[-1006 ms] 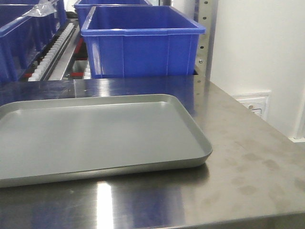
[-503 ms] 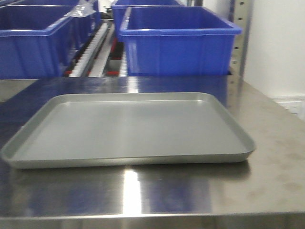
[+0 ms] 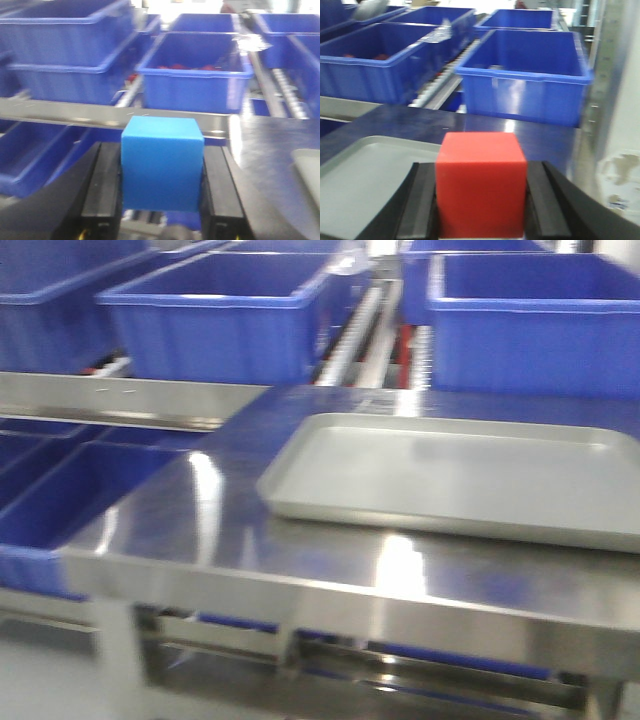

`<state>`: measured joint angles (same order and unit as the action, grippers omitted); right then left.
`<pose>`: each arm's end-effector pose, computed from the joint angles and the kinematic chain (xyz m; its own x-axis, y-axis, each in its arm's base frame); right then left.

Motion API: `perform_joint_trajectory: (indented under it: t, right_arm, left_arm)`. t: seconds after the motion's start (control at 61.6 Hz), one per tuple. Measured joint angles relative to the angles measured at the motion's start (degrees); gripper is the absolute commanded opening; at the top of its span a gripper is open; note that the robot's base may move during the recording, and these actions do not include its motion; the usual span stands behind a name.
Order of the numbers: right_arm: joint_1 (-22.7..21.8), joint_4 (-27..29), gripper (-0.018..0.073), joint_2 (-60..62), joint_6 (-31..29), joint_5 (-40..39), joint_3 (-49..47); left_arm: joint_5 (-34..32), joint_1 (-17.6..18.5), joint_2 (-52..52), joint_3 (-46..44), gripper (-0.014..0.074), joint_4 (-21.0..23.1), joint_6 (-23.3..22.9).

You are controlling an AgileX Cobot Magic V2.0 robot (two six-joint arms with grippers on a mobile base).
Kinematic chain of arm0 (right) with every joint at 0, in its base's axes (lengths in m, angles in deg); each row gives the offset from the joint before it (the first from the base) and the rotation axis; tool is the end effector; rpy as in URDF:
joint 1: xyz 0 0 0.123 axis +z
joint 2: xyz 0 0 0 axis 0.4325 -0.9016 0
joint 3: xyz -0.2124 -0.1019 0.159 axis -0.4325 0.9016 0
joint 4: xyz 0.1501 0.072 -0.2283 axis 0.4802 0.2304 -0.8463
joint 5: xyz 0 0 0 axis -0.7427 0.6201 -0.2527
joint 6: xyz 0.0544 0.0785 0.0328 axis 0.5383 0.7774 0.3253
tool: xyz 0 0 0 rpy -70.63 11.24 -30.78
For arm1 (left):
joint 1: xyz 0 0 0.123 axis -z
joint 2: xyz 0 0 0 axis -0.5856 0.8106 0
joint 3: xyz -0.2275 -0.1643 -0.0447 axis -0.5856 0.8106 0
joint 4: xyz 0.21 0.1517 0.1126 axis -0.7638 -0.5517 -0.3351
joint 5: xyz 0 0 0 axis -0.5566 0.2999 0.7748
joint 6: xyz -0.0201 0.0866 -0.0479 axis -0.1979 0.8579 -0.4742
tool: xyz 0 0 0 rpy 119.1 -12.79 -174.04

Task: Sort and place red and blue blocks on shelf
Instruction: 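Drive the base backward and turn away from the counter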

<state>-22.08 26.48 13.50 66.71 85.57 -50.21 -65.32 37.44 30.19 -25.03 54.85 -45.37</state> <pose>0.1130 0.0067 0.2724 0.0148 0.0407 -0.9991 -0.0598 0.9974 0.0398 0.1040 -0.0026 0.3127 -0.0159 -0.0344 -0.9993 0.0252 0.9991 -0.0348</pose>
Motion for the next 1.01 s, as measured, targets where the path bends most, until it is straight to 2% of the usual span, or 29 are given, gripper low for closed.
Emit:
perform_joint_trajectory:
  t: [1.006]
  right_arm:
    - [0.0, 0.0, 0.0077, 0.0, 0.0, 0.0, 0.0]
  left_arm:
    - [0.0, 0.0, -0.1, 0.0, 0.0132, 0.0, 0.0]
